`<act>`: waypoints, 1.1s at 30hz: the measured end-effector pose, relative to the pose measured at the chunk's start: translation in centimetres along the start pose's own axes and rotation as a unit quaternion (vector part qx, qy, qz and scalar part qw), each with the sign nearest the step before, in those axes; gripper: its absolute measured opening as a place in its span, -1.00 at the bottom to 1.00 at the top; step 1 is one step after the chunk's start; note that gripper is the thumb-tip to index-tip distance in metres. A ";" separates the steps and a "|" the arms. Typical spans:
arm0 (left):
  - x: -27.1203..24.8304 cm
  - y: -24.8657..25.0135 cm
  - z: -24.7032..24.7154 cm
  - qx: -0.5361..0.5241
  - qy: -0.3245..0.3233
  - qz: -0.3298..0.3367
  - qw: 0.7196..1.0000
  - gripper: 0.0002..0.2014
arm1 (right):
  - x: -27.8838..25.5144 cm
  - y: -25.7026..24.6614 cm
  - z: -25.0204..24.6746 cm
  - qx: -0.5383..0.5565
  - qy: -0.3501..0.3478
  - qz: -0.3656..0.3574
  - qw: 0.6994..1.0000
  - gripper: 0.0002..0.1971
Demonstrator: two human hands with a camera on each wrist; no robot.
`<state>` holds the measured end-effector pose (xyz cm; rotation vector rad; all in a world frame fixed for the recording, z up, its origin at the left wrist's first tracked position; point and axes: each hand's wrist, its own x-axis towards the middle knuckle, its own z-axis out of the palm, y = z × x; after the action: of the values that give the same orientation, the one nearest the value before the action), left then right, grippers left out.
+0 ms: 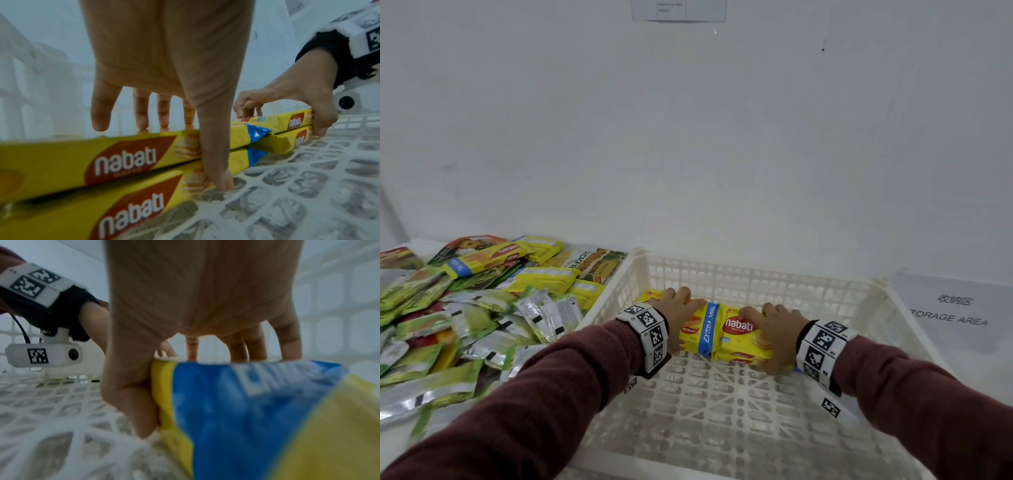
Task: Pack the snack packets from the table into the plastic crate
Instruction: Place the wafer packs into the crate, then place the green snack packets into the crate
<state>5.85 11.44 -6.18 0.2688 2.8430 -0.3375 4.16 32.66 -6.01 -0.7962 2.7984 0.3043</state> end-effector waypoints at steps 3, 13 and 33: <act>0.1 -0.2 0.0 0.007 0.010 -0.004 1.000 0.06 | -0.1 0.2 -0.3 -0.014 -0.021 0.003 1.000 -0.03; 0.1 -0.3 0.0 -0.014 -0.011 -0.039 0.999 0.06 | -0.1 0.2 -0.7 -0.055 0.019 -0.031 0.998 0.01; -2.6 -0.3 -3.9 -0.157 -0.011 -0.008 0.988 -0.09 | -0.6 -0.4 -2.1 -0.006 -0.020 -0.062 0.998 -0.01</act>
<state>7.33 11.79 -1.75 0.1756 2.8222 0.1050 4.52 32.08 -3.92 -0.9510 2.6991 0.3119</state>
